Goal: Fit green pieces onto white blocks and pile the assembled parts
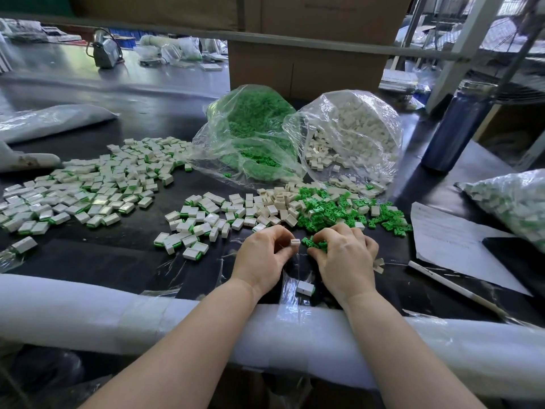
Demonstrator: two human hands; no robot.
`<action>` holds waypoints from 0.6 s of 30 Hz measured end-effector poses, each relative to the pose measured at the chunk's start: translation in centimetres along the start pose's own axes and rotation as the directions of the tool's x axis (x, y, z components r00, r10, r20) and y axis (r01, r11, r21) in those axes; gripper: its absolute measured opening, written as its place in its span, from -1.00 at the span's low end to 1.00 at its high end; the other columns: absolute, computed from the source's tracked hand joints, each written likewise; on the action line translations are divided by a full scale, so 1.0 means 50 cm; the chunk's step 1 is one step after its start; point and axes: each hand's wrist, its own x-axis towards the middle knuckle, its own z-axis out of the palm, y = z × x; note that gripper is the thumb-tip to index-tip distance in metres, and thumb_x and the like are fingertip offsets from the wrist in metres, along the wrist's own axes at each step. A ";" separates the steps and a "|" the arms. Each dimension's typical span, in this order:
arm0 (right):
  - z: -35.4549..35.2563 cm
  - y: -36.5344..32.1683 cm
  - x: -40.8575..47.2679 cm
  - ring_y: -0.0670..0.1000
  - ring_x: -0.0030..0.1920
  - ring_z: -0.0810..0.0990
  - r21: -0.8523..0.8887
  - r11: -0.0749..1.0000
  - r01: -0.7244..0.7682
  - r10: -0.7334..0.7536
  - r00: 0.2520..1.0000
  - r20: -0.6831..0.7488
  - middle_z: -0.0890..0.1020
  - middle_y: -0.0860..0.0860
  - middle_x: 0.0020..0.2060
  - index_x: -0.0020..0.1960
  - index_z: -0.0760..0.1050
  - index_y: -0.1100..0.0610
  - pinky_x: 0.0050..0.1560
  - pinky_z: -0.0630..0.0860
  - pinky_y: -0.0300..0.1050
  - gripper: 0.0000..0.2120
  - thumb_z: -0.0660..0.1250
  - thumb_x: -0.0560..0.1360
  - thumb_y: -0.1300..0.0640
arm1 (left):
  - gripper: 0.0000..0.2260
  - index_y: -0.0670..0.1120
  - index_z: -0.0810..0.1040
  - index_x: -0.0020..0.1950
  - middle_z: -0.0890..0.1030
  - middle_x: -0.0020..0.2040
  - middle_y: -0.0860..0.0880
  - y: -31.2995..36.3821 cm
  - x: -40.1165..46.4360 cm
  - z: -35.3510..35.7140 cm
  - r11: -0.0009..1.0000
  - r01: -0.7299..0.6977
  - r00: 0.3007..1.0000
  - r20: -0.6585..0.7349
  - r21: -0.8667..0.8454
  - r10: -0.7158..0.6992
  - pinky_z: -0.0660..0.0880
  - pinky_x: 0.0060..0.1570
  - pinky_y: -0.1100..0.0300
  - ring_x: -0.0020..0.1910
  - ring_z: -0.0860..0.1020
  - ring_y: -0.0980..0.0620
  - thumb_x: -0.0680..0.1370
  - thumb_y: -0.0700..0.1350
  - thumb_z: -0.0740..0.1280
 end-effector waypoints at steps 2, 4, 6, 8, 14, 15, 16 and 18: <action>0.000 -0.003 0.001 -0.01 0.15 0.37 -0.006 1.000 -0.014 0.014 1.000 -0.001 0.49 -0.09 0.05 0.06 0.55 -0.04 0.15 0.05 -0.08 -0.80 0.30 0.50 -0.09 | -0.95 -0.04 0.59 -0.07 0.53 -0.23 0.16 0.000 0.000 0.000 1.000 -0.002 1.000 0.005 0.002 0.002 0.41 -0.11 0.38 -0.17 0.53 0.14 0.48 -0.12 0.40; -0.001 -0.005 0.001 -0.01 0.14 0.37 -0.008 1.000 -0.014 0.014 1.000 0.000 0.49 -0.09 0.05 0.04 0.55 -0.02 0.12 0.03 -0.09 -0.81 0.31 0.50 -0.07 | -0.95 -0.04 0.60 -0.07 0.55 -0.22 0.14 -0.001 0.000 0.000 1.000 -0.003 1.000 0.011 0.005 0.003 0.42 -0.10 0.36 -0.16 0.54 0.12 0.48 -0.12 0.40; -0.002 -0.005 0.000 -0.02 0.14 0.37 0.005 1.000 -0.011 0.011 1.000 0.007 0.49 -0.09 0.04 0.04 0.54 -0.02 0.10 0.02 -0.10 -0.83 0.32 0.50 -0.06 | -0.95 -0.03 0.59 -0.07 0.56 -0.21 0.14 -0.001 0.000 0.000 1.000 -0.004 1.000 0.015 0.004 0.004 0.44 -0.09 0.35 -0.16 0.55 0.12 0.48 -0.12 0.40; -0.005 -0.005 -0.001 -0.02 0.12 0.38 0.046 0.999 -0.004 0.004 1.000 -0.005 0.49 -0.10 0.01 0.01 0.52 -0.02 0.08 0.03 -0.11 -0.86 0.34 0.49 -0.02 | -0.95 -0.02 0.59 -0.07 0.55 -0.22 0.16 -0.002 0.000 0.000 1.000 -0.002 1.000 0.020 -0.001 0.002 0.45 -0.08 0.33 -0.16 0.55 0.14 0.48 -0.11 0.40; -0.020 -0.003 -0.002 -0.04 -0.19 0.53 0.515 0.857 0.020 -0.006 1.000 -0.027 0.58 -0.08 -0.27 -0.17 0.52 0.06 -0.06 0.41 -0.23 -0.86 0.45 0.41 0.24 | -0.92 0.05 0.55 -0.14 0.56 -0.25 0.17 -0.003 0.001 0.000 0.998 0.025 0.999 0.036 -0.051 -0.023 0.49 -0.07 0.33 -0.18 0.57 0.14 0.48 -0.12 0.41; -0.026 -0.002 -0.002 -0.09 -0.22 0.56 0.629 0.778 0.001 0.012 1.000 -0.017 0.60 -0.10 -0.28 -0.17 0.55 0.08 -0.12 0.45 -0.33 -0.86 0.45 0.40 0.28 | -0.92 0.05 0.54 -0.14 0.57 -0.24 0.16 -0.004 0.001 0.000 0.998 0.026 0.999 0.041 -0.058 -0.023 0.50 -0.06 0.31 -0.17 0.57 0.14 0.48 -0.11 0.41; -0.031 -0.002 -0.003 -0.15 -0.25 0.57 0.716 0.698 -0.016 0.023 1.000 -0.001 0.62 -0.11 -0.29 -0.17 0.58 0.08 -0.17 0.46 -0.40 -0.85 0.45 0.39 0.32 | -0.92 0.07 0.54 -0.14 0.57 -0.24 0.16 -0.004 0.001 0.001 0.998 0.024 0.999 0.049 -0.063 -0.021 0.50 -0.06 0.31 -0.16 0.57 0.15 0.47 -0.10 0.41; -0.038 0.000 -0.005 -0.22 -0.29 0.59 0.814 0.579 -0.043 0.016 0.999 0.041 0.63 -0.09 -0.31 -0.20 0.59 0.09 -0.21 0.47 -0.44 -0.82 0.44 0.38 0.36 | -0.95 0.07 0.57 -0.12 0.58 -0.23 0.17 -0.005 0.001 0.003 0.996 0.015 0.997 0.073 -0.088 -0.009 0.49 -0.07 0.35 -0.17 0.57 0.18 0.47 -0.07 0.41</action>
